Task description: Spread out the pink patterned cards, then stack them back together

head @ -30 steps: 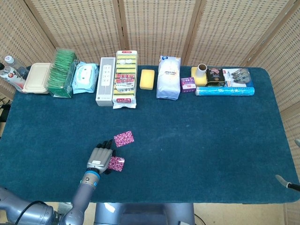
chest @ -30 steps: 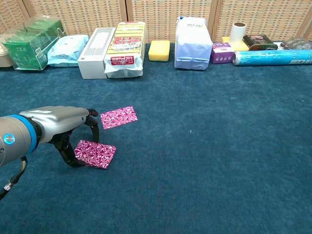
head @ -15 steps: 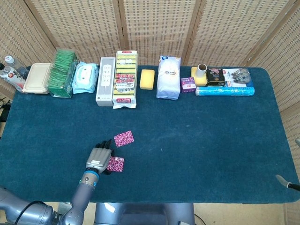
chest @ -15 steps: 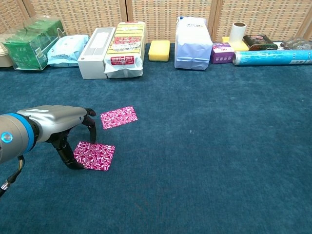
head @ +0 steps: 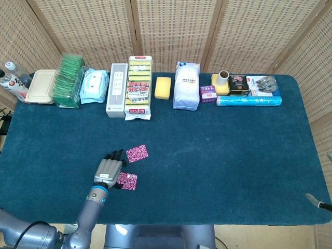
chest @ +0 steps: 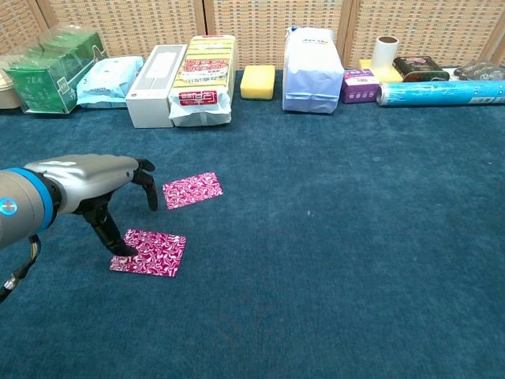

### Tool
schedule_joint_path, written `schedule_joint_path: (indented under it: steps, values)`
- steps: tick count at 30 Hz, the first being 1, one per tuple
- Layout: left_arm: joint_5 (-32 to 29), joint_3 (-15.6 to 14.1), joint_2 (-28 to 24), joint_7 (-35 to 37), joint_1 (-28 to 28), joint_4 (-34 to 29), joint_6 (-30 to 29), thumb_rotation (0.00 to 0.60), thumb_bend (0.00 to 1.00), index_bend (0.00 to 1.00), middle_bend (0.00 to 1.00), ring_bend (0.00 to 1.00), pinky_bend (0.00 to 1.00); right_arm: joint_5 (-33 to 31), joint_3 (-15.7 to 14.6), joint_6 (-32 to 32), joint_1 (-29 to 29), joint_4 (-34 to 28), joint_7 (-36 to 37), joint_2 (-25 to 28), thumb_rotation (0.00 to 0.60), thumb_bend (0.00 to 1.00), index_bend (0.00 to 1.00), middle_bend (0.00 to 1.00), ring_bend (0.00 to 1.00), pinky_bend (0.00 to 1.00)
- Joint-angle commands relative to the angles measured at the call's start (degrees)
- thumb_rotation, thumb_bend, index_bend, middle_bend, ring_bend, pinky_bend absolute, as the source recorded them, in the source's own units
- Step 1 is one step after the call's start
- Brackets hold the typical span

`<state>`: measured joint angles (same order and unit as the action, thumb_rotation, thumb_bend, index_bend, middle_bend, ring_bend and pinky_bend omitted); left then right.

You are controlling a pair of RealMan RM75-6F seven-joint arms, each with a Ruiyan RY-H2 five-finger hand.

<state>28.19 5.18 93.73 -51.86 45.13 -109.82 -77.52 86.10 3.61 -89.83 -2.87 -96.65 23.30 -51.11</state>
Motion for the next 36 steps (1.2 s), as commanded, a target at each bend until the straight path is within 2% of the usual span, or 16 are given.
schedule_joint_path:
  steps: [1,2,5,10,15,28,36]
  values:
    - [1.5,1.7,0.0,2.9,-0.6,1.9,0.9,0.600,0.16,0.30,0.00,0.00,0.12,0.1,0.0,0.1,0.1,-0.1,-0.1,0.0,0.600,0.01,0.08,0.00,0.00,0.00]
    - [1.0,2.3,-0.1,3.4,-0.5,2.0,1.5,0.600,0.16,0.30,0.00,0.00,0.12,0.2,0.0,0.1,0.1,-0.1,-0.1,0.1,0.600,0.01,0.08,0.00,0.00,0.00]
    - [-3.4,7.1,-0.7,5.3,0.7,3.0,4.4,0.600,0.16,0.30,0.00,0.00,0.13,0.3,-0.2,0.0,0.0,-0.2,-0.3,0.1,0.600,0.01,0.08,0.00,0.00,0.00]
    - [-10.5,12.8,4.8,0.7,4.9,9.5,-1.4,0.600,0.16,0.30,0.00,0.00,0.13,-0.1,0.0,0.1,0.1,0.2,-0.1,-0.1,0.600,0.01,0.08,0.00,0.00,0.00]
    - [-15.2,16.7,9.5,-2.1,8.0,15.4,-3.5,0.600,0.16,0.30,0.00,0.00,0.13,0.1,-0.1,0.1,0.1,0.3,0.4,0.0,0.600,0.01,0.08,0.00,0.00,0.00]
    - [-17.7,20.0,16.2,-5.0,10.9,22.5,-5.7,0.600,0.13,0.30,0.00,0.00,0.13,0.2,-0.1,0.4,0.2,0.7,1.6,0.3,0.600,0.01,0.08,0.00,0.00,0.00]
    - [-18.2,21.8,18.1,-5.7,11.5,25.6,-5.4,0.600,0.12,0.30,0.00,0.00,0.13,0.3,-0.1,0.5,0.3,0.7,1.7,0.2,0.600,0.01,0.08,0.00,0.00,0.00]
